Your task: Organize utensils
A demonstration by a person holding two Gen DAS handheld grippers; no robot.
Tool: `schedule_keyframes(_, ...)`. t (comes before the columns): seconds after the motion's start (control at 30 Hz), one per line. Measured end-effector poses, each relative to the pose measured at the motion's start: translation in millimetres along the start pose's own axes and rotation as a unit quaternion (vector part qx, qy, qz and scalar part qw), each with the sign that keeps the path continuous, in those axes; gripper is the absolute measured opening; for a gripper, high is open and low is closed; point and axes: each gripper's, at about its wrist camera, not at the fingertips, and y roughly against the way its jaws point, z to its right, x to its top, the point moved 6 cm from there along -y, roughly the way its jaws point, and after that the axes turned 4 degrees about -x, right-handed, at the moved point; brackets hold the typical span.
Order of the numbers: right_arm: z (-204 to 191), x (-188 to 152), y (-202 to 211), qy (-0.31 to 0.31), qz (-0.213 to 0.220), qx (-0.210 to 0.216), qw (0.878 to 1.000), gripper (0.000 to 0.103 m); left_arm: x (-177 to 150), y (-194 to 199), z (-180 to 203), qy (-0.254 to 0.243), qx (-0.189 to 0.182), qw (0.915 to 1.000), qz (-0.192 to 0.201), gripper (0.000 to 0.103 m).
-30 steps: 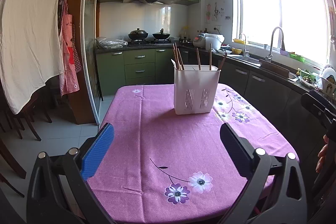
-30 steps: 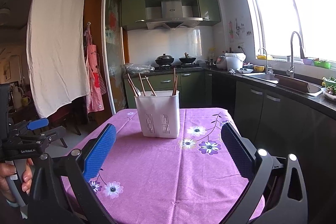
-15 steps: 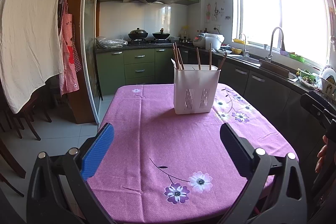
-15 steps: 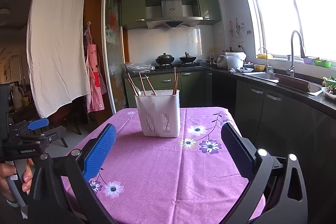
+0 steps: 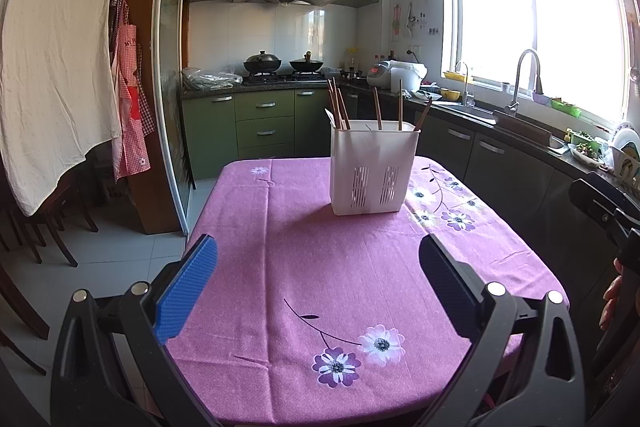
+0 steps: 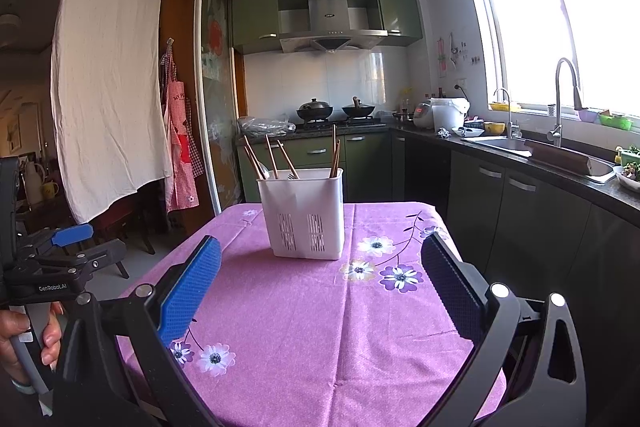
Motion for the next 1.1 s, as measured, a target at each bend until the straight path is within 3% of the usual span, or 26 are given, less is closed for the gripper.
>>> schedule_keyframes(1.1, -3.0, -0.3, -3.2, 0.008, -0.009, 0.006, 1.0, 0.099, -2.4, -1.6, 0.2, 0.0, 0.004, 1.0, -0.003, 0.096)
